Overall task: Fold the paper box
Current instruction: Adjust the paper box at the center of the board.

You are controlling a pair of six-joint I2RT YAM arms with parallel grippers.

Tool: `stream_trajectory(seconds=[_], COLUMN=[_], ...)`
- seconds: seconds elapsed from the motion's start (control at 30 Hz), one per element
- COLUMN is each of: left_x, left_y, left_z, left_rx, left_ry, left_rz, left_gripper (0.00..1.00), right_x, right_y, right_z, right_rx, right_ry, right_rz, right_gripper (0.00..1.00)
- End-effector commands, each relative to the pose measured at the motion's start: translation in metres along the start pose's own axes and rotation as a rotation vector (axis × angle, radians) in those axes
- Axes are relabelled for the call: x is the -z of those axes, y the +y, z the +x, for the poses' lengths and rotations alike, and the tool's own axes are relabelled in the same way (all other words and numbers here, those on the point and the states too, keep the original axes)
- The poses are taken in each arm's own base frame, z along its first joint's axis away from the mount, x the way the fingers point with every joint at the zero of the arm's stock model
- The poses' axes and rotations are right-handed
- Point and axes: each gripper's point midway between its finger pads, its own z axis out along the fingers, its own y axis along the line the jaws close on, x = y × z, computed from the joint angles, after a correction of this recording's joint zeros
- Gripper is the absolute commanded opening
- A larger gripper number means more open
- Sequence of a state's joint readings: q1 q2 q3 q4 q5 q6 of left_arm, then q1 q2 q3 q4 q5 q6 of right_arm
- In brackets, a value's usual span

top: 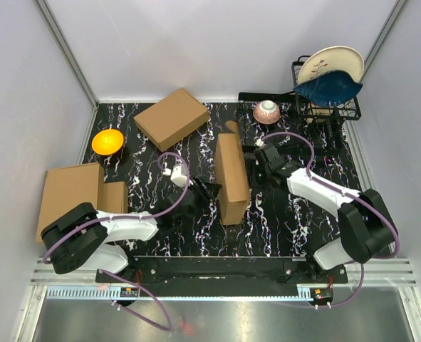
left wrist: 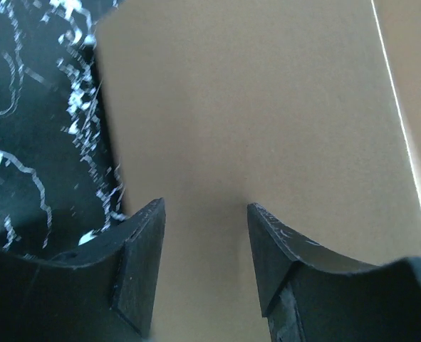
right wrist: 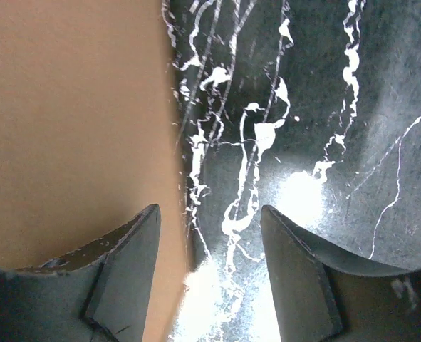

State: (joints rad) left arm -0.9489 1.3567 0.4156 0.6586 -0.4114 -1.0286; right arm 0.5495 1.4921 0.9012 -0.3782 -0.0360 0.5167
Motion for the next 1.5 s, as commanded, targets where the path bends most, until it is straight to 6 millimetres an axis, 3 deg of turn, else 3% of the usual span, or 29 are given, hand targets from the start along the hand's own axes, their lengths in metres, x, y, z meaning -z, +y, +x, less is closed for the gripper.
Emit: stream_trajectory(seconds=[0.0,0.13,0.53,0.93,1.13,1.47], left_x=[0.016,0.021,0.014,0.011,0.009,0.009], left_y=[0.022,0.019,-0.021,-0.047,-0.046,-0.060], left_z=[0.041,0.051,0.065,0.054,0.059,0.032], left_rx=[-0.067,-0.101,-0.178,-0.198,-0.208,-0.233], left_ry=[0.133,0.169,0.198,0.165,0.170,0.090], left_rz=[-0.043,-0.045,0.019,0.021,0.003,-0.020], left_gripper=[0.52,0.52,0.52,0.54,0.55,0.56], right_x=[0.028,0.029,0.015,0.001,-0.003,-0.005], right_y=[0.044,0.057,0.080,0.087,0.097,0.079], right_z=[-0.050,-0.054,-0.048,-0.062,-0.063,-0.109], right_rx=[0.027,0.049,0.134,0.177,0.215,0.165], right_ry=[-0.160,-0.165,-0.113,-0.064,-0.026,-0.075], right_rz=[-0.146,-0.212,-0.342,-0.448,-0.505,-0.412], right_gripper=[0.65,0.66,0.68,0.69,0.70,0.72])
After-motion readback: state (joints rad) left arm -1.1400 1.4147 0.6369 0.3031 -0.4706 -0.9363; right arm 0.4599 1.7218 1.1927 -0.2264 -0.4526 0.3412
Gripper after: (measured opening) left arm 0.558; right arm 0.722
